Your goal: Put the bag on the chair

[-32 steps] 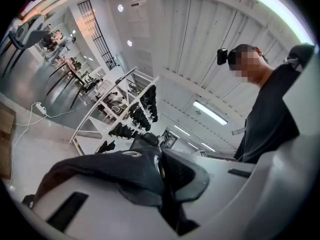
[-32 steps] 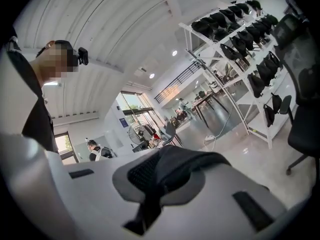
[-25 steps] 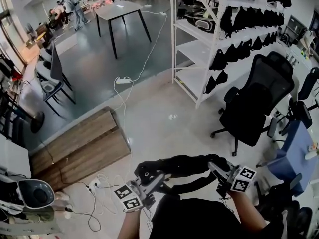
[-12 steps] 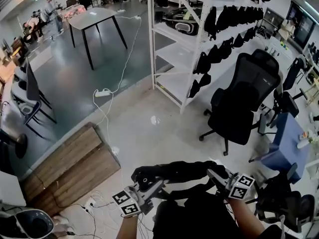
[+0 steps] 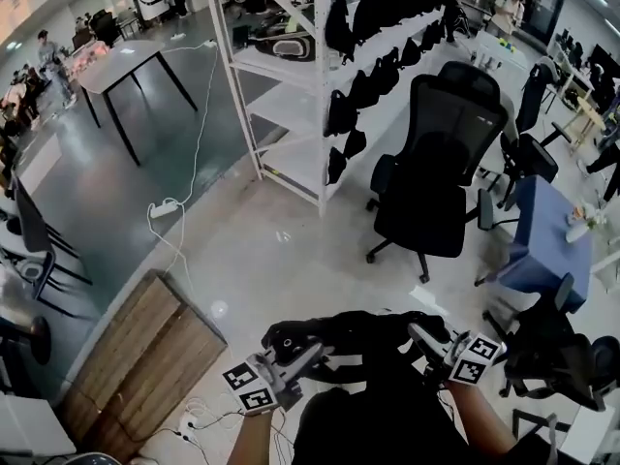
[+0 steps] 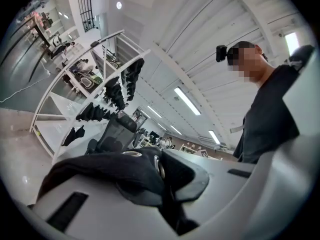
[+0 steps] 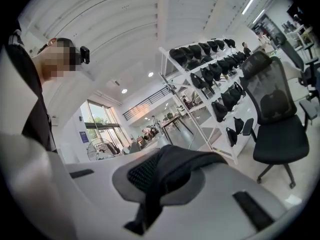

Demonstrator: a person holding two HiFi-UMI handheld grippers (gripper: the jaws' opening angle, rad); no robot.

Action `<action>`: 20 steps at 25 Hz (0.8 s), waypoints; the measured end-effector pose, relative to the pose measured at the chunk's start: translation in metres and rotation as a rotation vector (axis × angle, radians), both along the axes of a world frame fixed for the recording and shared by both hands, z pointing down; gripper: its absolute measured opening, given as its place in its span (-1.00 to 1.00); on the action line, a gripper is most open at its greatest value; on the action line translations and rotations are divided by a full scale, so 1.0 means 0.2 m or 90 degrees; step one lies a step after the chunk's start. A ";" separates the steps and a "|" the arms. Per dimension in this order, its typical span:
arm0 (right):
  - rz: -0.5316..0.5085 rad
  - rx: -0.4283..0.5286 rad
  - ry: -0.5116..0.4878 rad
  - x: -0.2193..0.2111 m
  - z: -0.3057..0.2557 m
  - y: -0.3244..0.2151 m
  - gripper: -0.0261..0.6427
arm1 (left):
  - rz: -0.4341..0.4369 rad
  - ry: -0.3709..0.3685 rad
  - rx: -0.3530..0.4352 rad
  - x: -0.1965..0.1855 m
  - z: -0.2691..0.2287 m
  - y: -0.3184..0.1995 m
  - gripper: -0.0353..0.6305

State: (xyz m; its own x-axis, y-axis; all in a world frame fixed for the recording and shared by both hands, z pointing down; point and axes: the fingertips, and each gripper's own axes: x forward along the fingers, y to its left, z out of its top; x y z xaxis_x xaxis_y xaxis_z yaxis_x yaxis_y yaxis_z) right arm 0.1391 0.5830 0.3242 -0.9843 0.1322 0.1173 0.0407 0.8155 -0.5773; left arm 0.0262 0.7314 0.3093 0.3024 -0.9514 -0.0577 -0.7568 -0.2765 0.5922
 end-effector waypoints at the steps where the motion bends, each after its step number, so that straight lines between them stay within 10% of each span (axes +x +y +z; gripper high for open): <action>1: 0.003 0.002 -0.003 0.05 0.01 -0.05 -0.89 | 0.007 -0.002 -0.001 0.05 0.00 -0.06 -0.83; 20: 0.148 0.028 -0.033 0.16 0.16 -1.44 -0.89 | 0.153 0.019 -0.054 0.02 0.16 -1.57 -0.83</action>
